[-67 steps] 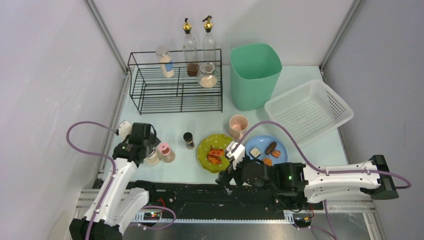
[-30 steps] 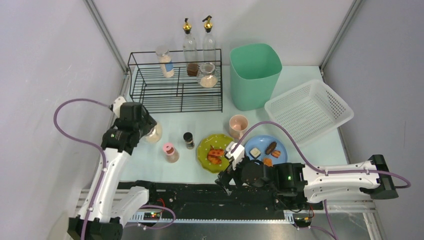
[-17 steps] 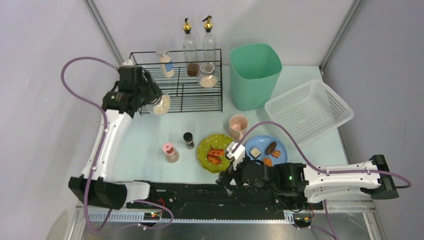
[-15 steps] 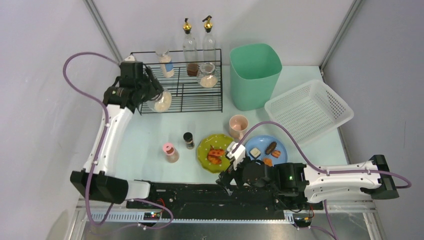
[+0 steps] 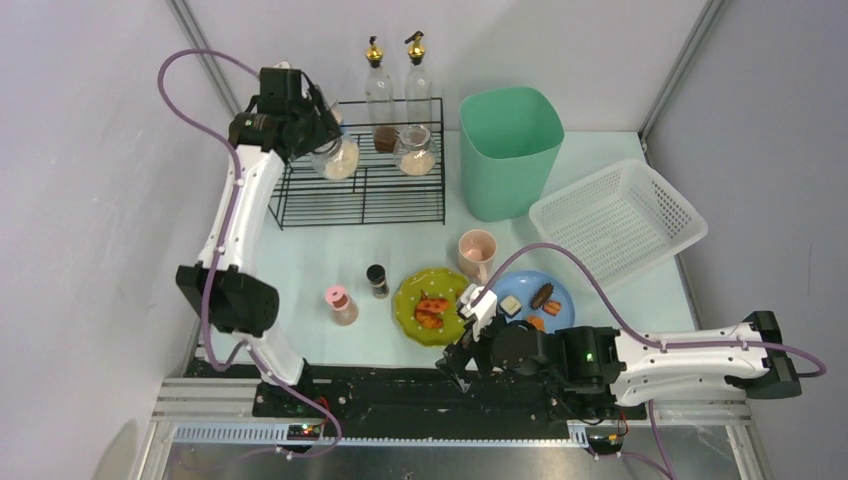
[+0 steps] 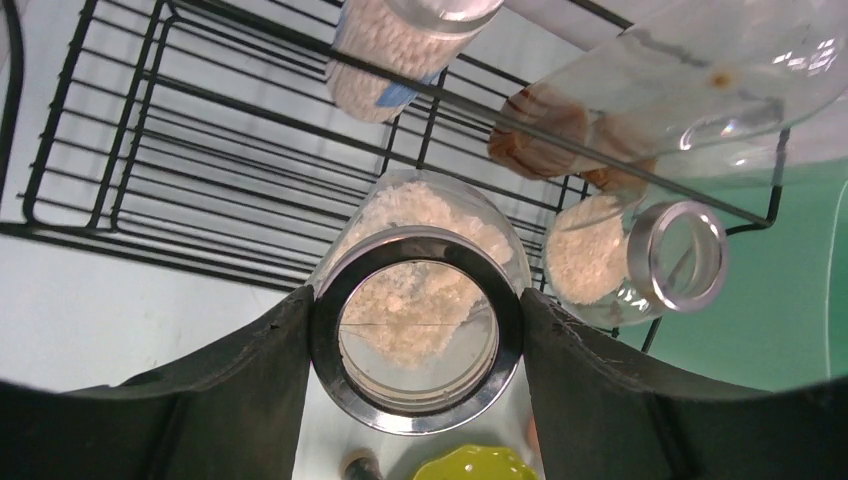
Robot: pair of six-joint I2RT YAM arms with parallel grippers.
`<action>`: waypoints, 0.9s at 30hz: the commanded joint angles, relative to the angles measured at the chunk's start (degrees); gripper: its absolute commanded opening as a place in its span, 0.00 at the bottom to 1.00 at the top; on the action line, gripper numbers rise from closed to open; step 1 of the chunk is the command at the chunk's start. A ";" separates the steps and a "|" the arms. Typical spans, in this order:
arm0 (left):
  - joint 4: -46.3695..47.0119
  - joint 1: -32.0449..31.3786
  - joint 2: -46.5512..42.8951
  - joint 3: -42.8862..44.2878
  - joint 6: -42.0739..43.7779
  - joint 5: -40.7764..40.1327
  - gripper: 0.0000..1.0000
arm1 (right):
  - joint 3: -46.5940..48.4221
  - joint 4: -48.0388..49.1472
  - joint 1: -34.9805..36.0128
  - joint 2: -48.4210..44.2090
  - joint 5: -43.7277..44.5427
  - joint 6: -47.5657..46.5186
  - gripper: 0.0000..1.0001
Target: Clear the kitchen counter
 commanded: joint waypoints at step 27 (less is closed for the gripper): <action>-3.18 -10.29 19.58 20.91 9.04 -8.73 0.40 | -1.62 -1.04 0.73 -1.77 1.20 2.08 1.00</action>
